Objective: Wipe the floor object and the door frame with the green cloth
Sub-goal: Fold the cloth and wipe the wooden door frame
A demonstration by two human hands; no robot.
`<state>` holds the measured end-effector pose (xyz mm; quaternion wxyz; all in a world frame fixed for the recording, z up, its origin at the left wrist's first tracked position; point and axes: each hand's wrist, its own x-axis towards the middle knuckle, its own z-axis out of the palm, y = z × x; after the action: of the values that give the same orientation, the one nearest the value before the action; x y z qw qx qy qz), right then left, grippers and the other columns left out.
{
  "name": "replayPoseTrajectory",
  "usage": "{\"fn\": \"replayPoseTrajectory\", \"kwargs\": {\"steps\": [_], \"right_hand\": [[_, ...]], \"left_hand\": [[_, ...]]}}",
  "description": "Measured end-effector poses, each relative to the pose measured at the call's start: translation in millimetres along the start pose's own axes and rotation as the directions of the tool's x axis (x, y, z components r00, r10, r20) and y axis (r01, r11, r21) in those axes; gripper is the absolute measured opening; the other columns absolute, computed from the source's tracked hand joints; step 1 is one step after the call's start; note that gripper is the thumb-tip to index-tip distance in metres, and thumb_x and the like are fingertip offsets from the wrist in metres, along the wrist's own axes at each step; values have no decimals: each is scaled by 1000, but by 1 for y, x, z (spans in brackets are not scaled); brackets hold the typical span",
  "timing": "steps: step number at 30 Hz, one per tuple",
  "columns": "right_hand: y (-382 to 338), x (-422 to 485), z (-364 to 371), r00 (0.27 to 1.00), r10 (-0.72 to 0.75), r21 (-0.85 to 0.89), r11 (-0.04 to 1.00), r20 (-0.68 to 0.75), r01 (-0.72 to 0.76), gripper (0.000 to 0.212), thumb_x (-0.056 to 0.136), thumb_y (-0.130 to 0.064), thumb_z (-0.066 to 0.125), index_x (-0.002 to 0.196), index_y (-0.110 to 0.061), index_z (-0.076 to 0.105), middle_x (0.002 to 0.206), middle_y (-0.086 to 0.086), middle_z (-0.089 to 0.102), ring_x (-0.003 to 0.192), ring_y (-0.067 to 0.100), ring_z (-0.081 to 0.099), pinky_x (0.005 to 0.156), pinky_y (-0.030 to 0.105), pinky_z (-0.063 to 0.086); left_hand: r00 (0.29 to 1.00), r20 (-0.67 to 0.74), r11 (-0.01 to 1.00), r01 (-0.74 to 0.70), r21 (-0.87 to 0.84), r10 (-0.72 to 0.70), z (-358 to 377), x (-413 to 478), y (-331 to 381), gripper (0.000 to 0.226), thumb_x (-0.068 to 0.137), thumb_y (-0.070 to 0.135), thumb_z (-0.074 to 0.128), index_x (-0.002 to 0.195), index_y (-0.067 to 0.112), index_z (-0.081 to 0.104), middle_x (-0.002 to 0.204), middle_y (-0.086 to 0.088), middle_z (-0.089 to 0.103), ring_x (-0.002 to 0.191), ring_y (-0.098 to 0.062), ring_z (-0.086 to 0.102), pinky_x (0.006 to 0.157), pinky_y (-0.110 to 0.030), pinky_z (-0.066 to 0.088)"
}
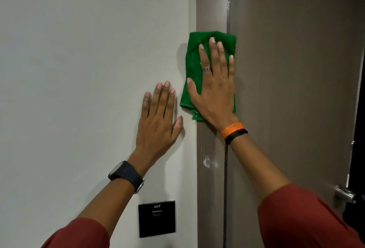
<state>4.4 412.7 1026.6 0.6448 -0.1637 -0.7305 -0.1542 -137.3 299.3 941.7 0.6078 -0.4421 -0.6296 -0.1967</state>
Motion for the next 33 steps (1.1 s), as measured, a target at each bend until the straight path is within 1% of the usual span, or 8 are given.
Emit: {"fn": "replayPoseTrajectory", "kwargs": {"steps": [5, 9, 13, 19, 22, 26, 29, 33], "right_hand": [[-3, -112, 0, 995, -4, 86, 996, 100, -5, 89, 95, -48, 51, 168, -17, 10, 178, 10, 0, 165, 27, -1, 135, 52, -3], [-9, -209, 10, 987, -2, 37, 999, 160, -4, 87, 97, -48, 51, 168, -19, 8, 178, 10, 0, 165, 29, 2, 133, 57, 5], [-6, -191, 19, 995, -5, -17, 1000, 96, 7, 83, 100, -50, 52, 166, -20, 11, 176, 13, 12, 164, 29, 7, 134, 57, 7], [-2, -131, 28, 994, 57, 21, 998, -88, -55, 74, 104, -46, 52, 165, -15, 25, 171, 13, 22, 164, 30, 11, 135, 52, 5], [-3, -192, 33, 999, 50, 31, 998, -22, -49, 76, 106, -49, 45, 167, -17, 14, 177, 8, 11, 164, 31, 10, 135, 52, 2], [-9, -287, 31, 994, 46, 6, 999, 101, -47, 83, 104, -50, 46, 168, -22, 3, 178, 4, 1, 165, 27, 5, 134, 54, 7], [-8, -254, 28, 996, 33, 9, 999, 88, -34, 85, 101, -47, 51, 167, -22, 5, 177, 5, 2, 165, 26, 3, 136, 51, 1], [-2, -107, 17, 1000, 21, 37, 999, -10, -21, 78, 103, -48, 48, 165, -13, 19, 175, 16, 17, 163, 35, 12, 134, 52, 0]], "left_hand": [[999, 19, 999, 29, -36, -29, 4, -38, 11, 71, 107, 42, 29, 163, 2, 14, 173, -18, 11, 161, -34, 7, 131, -56, 10], [999, 44, 999, 27, -23, -25, 8, -81, 26, 73, 104, 38, 35, 163, 2, 14, 174, -17, 10, 161, -34, 8, 131, -56, 7], [998, 62, 1000, 8, 5, -8, 11, -98, 32, 74, 104, 39, 36, 164, 3, 12, 174, -15, 4, 162, -32, 5, 132, -53, 1], [999, 35, 999, 26, -27, -25, 13, -100, 34, 70, 105, 35, 37, 163, 2, 16, 173, -18, 13, 161, -32, 8, 132, -51, 2], [997, 52, 997, 56, -47, -54, 12, -118, 37, 70, 104, 33, 39, 162, 1, 19, 172, -19, 16, 161, -32, 9, 133, -50, 5], [995, 99, 999, 32, -24, -30, 8, -143, 37, 73, 101, 33, 41, 163, 3, 16, 171, -16, 16, 162, -28, 4, 132, -48, 3], [996, 93, 1000, 4, -2, -3, 5, -127, 31, 73, 101, 36, 40, 162, 3, 17, 171, -15, 18, 160, -28, 10, 131, -47, 3], [997, 70, 1000, 7, 14, -8, 2, -81, 18, 73, 104, 40, 36, 164, 3, 13, 173, -15, 13, 161, -30, 10, 132, -49, 4]]}}
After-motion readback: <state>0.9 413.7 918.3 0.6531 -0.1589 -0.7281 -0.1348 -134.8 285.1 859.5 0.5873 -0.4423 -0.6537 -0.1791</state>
